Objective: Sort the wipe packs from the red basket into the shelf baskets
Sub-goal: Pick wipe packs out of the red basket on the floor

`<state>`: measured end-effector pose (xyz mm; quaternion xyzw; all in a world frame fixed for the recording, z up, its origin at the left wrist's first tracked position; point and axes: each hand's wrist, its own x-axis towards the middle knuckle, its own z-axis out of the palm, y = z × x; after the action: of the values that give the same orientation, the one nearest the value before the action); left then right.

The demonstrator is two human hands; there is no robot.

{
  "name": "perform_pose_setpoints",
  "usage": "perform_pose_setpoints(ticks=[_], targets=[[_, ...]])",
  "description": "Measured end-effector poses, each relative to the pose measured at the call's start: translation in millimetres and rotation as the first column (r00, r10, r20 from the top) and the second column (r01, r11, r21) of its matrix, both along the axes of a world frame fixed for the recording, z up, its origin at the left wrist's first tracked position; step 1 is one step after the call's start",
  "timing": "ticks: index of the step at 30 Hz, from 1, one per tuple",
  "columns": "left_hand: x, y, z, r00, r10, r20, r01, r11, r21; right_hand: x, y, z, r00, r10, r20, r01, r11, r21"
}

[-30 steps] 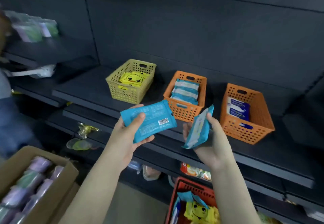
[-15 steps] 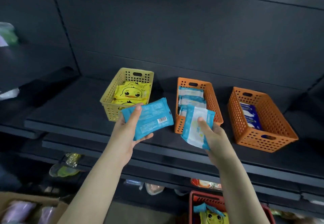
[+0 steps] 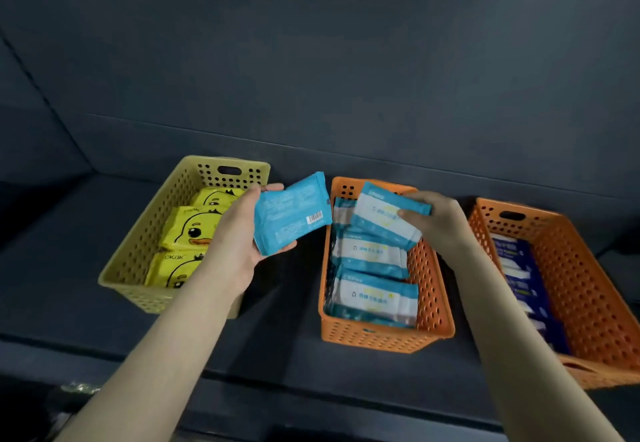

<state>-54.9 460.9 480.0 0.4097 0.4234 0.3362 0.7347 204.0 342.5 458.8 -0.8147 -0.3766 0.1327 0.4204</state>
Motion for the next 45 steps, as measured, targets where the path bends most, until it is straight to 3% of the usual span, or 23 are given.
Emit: perform_pose_setpoints(ticks=[8, 13, 16, 17, 18, 19, 20, 21, 22, 24, 25, 26, 29, 33, 39, 42, 45], targets=[[20, 36, -4, 0.998, -0.055, 0.035, 0.055, 0.998, -0.009, 31, 68, -19, 0.983, 0.162, 0.090, -0.128, 0.943, -0.307], [22, 50, -14, 0.990, -0.118, 0.073, 0.119, 0.993, -0.001, 25, 69, -25, 0.964, 0.106, 0.243, -0.015, 0.937, -0.350], [25, 55, -16, 0.978, -0.207, 0.035, 0.200, 0.968, 0.151, 11, 63, -11, 0.946, 0.006, 0.325, 0.079, 0.966, -0.246], [27, 54, -16, 0.967, -0.254, 0.013, 0.243, 0.939, 0.242, 5, 61, -4, 0.975, -0.022, 0.223, 0.069, 0.977, -0.204], [30, 53, -15, 0.953, -0.303, -0.018, 0.290, 0.892, 0.348, -3, 58, 4, 0.999, -0.032, -0.026, 0.028, 0.989, -0.145], [35, 49, -14, 0.935, -0.348, -0.067, 0.339, 0.824, 0.455, -14, 54, 13, 0.931, 0.011, -0.364, -0.033, 0.998, -0.055], [41, 45, -12, 0.912, -0.387, -0.138, 0.396, 0.738, 0.547, -23, 49, 20, 0.796, 0.064, -0.602, -0.058, 0.998, 0.029], [47, 41, -12, 0.881, -0.416, -0.225, 0.459, 0.637, 0.620, -31, 45, 23, 0.695, 0.106, -0.711, -0.064, 0.994, 0.086], [53, 36, -13, 0.848, -0.425, -0.316, 0.516, 0.525, 0.677, -36, 41, 24, 0.654, 0.130, -0.746, -0.057, 0.991, 0.123], [62, 27, -17, 0.792, -0.414, -0.448, 0.590, 0.330, 0.737, -45, 33, 24, 0.627, 0.140, -0.767, 0.041, 0.976, 0.212], [65, 24, -20, 0.779, -0.429, -0.458, 0.599, 0.289, 0.747, -48, 29, 24, 0.611, 0.136, -0.780, 0.106, 0.962, 0.251], [68, 22, -23, 0.776, -0.468, -0.422, 0.591, 0.309, 0.745, -49, 24, 23, 0.595, 0.136, -0.792, 0.150, 0.949, 0.276], [73, 24, -30, 0.808, -0.530, -0.258, 0.556, 0.540, 0.632, -47, 10, 14, 0.592, 0.105, -0.799, 0.183, 0.948, 0.260], [89, 33, -34, 0.837, -0.520, -0.169, 0.535, 0.719, 0.444, -46, -1, 12, 0.712, 0.034, -0.701, 0.070, 0.990, 0.119], [93, 36, -40, 0.830, -0.516, -0.211, 0.551, 0.701, 0.453, -44, -7, 9, 0.781, 0.049, -0.623, -0.002, 0.997, 0.076], [97, 30, -38, 0.837, -0.511, -0.195, 0.532, 0.678, 0.507, -47, -8, 13, 0.868, 0.053, -0.493, -0.052, 0.999, 0.015], [100, 28, -36, 0.877, -0.453, -0.160, 0.460, 0.693, 0.555, -41, -14, 15, 0.926, -0.081, -0.369, 0.102, 0.994, 0.038]])
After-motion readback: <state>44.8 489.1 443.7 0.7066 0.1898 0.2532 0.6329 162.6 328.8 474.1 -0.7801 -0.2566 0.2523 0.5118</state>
